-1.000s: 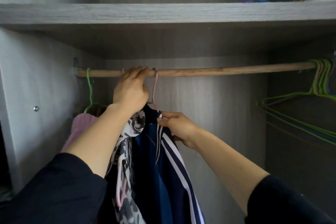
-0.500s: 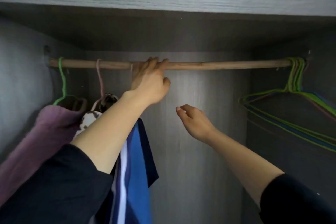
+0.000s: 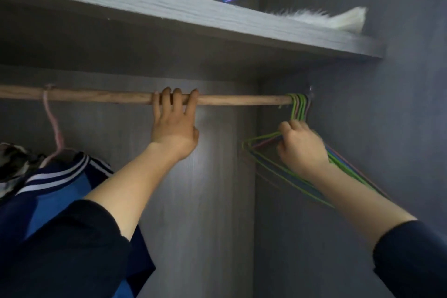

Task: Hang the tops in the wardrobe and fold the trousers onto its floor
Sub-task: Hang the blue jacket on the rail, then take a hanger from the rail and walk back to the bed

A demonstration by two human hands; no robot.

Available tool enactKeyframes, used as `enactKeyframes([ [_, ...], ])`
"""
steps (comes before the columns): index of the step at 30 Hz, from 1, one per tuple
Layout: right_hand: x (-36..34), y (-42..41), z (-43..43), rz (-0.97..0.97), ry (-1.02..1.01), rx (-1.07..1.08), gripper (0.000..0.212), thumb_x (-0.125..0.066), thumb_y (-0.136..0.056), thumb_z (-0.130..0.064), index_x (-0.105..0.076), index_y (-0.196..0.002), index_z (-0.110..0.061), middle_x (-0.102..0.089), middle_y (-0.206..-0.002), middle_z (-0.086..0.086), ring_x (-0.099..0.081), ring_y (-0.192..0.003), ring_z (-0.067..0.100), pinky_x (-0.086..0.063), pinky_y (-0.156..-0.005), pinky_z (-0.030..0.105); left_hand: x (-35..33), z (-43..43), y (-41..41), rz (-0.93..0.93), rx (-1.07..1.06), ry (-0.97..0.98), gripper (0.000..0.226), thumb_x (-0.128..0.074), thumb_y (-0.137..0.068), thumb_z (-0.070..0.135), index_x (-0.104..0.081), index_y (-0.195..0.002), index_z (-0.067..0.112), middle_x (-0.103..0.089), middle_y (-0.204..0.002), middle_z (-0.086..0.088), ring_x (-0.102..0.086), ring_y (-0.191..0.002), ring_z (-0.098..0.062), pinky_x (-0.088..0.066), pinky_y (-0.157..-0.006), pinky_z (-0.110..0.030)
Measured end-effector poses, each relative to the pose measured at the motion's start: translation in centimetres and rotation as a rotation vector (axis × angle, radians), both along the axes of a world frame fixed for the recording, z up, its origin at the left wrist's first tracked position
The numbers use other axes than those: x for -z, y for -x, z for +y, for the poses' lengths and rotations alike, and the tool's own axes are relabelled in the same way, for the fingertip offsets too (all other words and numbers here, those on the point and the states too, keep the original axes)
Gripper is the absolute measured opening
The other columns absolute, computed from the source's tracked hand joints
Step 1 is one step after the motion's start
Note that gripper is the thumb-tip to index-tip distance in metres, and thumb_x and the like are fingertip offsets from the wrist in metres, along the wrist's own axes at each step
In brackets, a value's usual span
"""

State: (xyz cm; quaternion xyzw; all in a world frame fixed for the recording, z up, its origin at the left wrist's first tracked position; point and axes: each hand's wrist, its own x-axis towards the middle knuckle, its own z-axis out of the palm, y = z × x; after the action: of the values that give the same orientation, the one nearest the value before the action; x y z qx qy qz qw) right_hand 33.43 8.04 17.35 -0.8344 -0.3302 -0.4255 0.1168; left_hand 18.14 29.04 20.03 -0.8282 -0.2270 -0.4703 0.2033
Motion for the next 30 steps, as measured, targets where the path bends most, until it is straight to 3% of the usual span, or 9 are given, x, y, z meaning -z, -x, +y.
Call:
enactKeyframes([
  [5, -1.0, -2.7, -1.6, 0.067, 0.09, 0.166, 0.036, -0.058, -0.088, -0.024, -0.054, -0.121, -0.01, -0.056, -0.12, 0.012, -0.056, -0.111, 0.033, -0.046, -0.081, 0.037, 0.4, 1.1, -0.6, -0.068, 0.016, -0.089, 0.086, -0.067, -0.071, 0.022, -0.027, -0.147, 0.017, -0.034, -0.135, -0.019, -0.022, -0.131, -0.037, 0.006, -0.112, -0.046],
  [12, -2.0, -3.7, -1.0, 0.104, 0.146, 0.156, 0.026, -0.057, -0.086, -0.013, -0.06, -0.112, -0.01, -0.064, -0.114, 0.013, -0.063, -0.105, 0.034, -0.049, -0.077, 0.038, 0.4, 1.4, -0.9, -0.09, 0.003, -0.11, 0.091, -0.072, -0.066, 0.022, -0.029, -0.146, 0.019, -0.036, -0.132, -0.018, -0.021, -0.127, -0.033, 0.0, -0.111, -0.047],
  [19, -3.1, -3.4, 0.5, 0.33, -0.19, -0.045, 0.023, -0.056, -0.09, -0.027, -0.06, -0.091, -0.005, -0.064, -0.106, 0.026, -0.06, -0.1, 0.044, -0.047, -0.074, 0.038, 0.5, 1.4, -1.2, -0.108, -0.016, -0.119, 0.092, -0.074, -0.064, 0.024, -0.03, -0.145, 0.019, -0.037, -0.131, -0.017, -0.02, -0.127, -0.032, 0.001, -0.111, -0.047],
  [22, -3.4, -3.0, 1.7, 0.429, -0.347, -0.162, 0.018, -0.052, -0.091, -0.026, -0.048, -0.086, -0.009, -0.063, -0.101, 0.025, -0.06, -0.099, 0.043, -0.04, -0.071, 0.033, 0.4, 1.4, -1.1, -0.074, -0.033, -0.095, 0.094, -0.074, -0.066, 0.03, -0.024, -0.146, 0.022, -0.033, -0.133, -0.015, -0.017, -0.129, -0.032, 0.003, -0.111, -0.046],
  [24, -3.4, -2.4, 2.6, 0.515, -0.451, -0.275, 0.017, -0.054, -0.089, -0.026, -0.052, -0.085, -0.01, -0.061, -0.091, 0.017, -0.06, -0.097, 0.039, -0.035, -0.07, 0.028, 0.3, 1.3, -1.1, -0.054, -0.048, -0.082, 0.096, -0.073, -0.066, 0.034, -0.021, -0.146, 0.024, -0.03, -0.134, -0.013, -0.015, -0.129, -0.031, 0.005, -0.111, -0.045],
  [27, -2.8, -0.9, 3.6, 0.561, -0.496, -0.403, 0.024, -0.056, -0.091, -0.033, -0.056, -0.075, -0.015, -0.059, -0.081, 0.008, -0.062, -0.093, 0.034, -0.034, -0.067, 0.026, 0.2, 1.3, -1.0, -0.035, -0.058, -0.073, 0.098, -0.072, -0.065, 0.038, -0.019, -0.146, 0.025, -0.029, -0.134, -0.011, -0.014, -0.127, -0.03, 0.006, -0.11, -0.044],
  [30, -1.1, 0.8, 3.6, 0.526, -0.489, -0.437, 0.035, -0.052, -0.095, -0.034, -0.058, -0.071, -0.01, -0.062, -0.075, 0.01, -0.061, -0.088, 0.035, -0.036, -0.064, 0.03, 0.1, 1.1, -0.9, -0.04, -0.043, -0.057, 0.097, -0.072, -0.064, 0.041, -0.021, -0.145, 0.025, -0.03, -0.133, -0.011, -0.014, -0.126, -0.029, 0.006, -0.109, -0.044],
])
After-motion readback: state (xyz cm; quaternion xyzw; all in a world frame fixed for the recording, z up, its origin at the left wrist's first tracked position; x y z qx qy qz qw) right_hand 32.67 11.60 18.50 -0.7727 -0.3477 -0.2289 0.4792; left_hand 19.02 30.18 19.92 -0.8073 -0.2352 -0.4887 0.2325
